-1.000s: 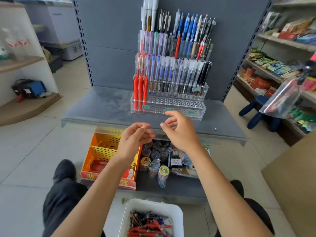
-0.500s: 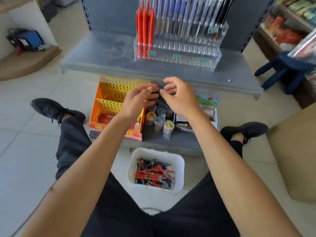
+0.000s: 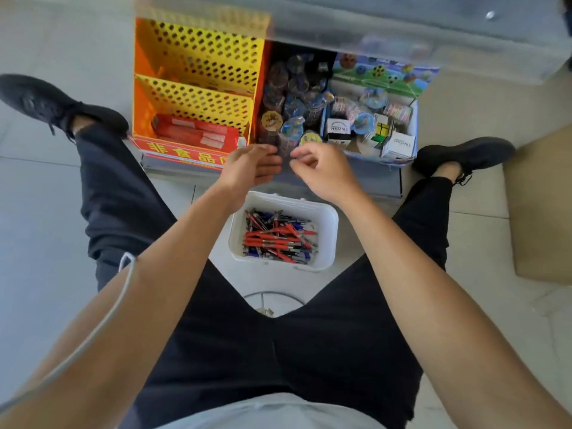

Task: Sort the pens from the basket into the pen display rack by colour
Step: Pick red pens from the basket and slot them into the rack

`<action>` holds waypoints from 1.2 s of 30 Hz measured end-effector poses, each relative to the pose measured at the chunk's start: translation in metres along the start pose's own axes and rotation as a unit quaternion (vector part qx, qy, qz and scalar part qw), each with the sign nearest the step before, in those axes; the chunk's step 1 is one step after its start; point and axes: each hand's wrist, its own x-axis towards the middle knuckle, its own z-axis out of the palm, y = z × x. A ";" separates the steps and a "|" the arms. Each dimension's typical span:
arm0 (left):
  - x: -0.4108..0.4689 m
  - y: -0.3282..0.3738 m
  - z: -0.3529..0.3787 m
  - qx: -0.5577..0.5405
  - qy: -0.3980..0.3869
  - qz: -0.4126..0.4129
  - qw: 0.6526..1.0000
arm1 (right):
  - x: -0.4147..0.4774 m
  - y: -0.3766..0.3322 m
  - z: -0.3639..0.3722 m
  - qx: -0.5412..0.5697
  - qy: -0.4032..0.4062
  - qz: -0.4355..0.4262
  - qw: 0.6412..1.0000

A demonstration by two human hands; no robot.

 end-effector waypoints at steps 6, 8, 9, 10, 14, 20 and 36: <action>0.030 -0.062 -0.013 0.012 0.035 -0.127 0.991 | 0.006 0.065 0.039 0.005 -0.072 0.093 0.993; 0.035 -0.081 -0.017 0.013 0.051 -0.167 0.984 | 0.002 0.088 0.052 -0.004 -0.092 0.126 0.988; 0.038 -0.090 -0.020 0.009 0.059 -0.189 0.980 | 0.000 0.099 0.059 -0.017 -0.100 0.136 0.986; 0.041 -0.099 -0.023 0.006 0.066 -0.210 0.975 | -0.001 0.111 0.065 -0.029 -0.112 0.146 0.983; 0.042 -0.128 -0.032 0.001 0.100 -0.282 0.954 | -0.005 0.152 0.093 -0.074 -0.213 0.200 0.954; 0.046 -0.144 -0.031 0.040 0.086 -0.303 0.948 | 0.005 0.180 0.138 -0.164 -0.282 0.211 0.922; 0.033 -0.150 -0.029 0.129 0.007 -0.234 0.964 | -0.009 0.137 0.119 0.049 -0.088 0.180 0.979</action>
